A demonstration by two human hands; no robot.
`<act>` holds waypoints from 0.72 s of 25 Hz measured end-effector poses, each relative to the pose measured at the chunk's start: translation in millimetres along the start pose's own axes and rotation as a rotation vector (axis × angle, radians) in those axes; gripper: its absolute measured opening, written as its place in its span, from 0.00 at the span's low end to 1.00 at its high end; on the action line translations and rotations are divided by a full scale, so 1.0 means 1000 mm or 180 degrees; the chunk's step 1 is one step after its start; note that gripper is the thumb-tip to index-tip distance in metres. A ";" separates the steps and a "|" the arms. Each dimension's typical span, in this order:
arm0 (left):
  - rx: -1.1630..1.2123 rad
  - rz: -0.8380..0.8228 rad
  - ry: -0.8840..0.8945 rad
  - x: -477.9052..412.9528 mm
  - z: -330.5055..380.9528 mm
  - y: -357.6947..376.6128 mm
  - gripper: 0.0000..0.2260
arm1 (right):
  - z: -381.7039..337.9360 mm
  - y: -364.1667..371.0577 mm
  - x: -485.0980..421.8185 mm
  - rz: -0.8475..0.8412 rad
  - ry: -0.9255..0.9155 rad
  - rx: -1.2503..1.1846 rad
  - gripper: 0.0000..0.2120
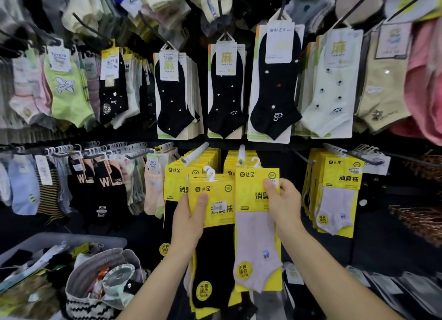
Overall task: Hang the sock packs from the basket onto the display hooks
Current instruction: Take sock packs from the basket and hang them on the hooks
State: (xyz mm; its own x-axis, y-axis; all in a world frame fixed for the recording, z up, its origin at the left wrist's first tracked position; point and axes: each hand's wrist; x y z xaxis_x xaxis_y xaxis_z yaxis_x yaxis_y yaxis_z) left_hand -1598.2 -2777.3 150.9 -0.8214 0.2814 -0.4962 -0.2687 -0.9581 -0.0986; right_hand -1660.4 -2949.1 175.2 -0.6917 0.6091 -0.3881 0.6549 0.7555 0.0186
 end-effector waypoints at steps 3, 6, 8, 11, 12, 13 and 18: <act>-0.0147 0.0130 0.0020 0.001 -0.001 -0.021 0.09 | -0.003 0.007 -0.008 -0.0015 -0.0116 0.0346 0.06; -0.0081 0.0127 -0.0011 0.005 0.003 -0.035 0.04 | 0.000 0.023 -0.012 -0.0035 -0.0069 0.0578 0.11; -0.0080 0.0122 0.0013 0.007 0.005 -0.040 0.04 | 0.007 0.029 -0.011 -0.0033 0.0019 0.0599 0.13; -0.0087 0.0147 0.0017 0.007 0.006 -0.039 0.04 | 0.012 0.029 -0.009 -0.0044 0.0120 0.0600 0.13; -0.0067 0.0147 0.0003 0.007 0.007 -0.037 0.03 | 0.012 0.027 -0.008 -0.0030 0.0174 0.0627 0.12; -0.0039 0.0125 -0.0002 0.007 0.007 -0.034 0.03 | 0.012 0.024 -0.006 0.0019 0.0244 0.0655 0.11; 0.0163 -0.0029 -0.0042 0.004 0.011 -0.012 0.11 | 0.009 0.020 0.019 -0.0165 -0.0069 0.0405 0.12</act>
State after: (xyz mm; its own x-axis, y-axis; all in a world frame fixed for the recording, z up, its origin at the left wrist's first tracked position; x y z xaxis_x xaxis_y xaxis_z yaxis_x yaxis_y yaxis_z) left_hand -1604.1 -2764.1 160.0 -0.8252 0.2913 -0.4839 -0.3016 -0.9516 -0.0586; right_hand -1657.5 -2924.2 159.4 -0.7197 0.5636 -0.4054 0.6527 0.7483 -0.1185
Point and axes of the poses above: each hand's wrist, its own x-axis away from the middle knuckle, its own y-axis out of the palm, z = x × y, and after that the axes turned 10 degrees about -z, right-handed
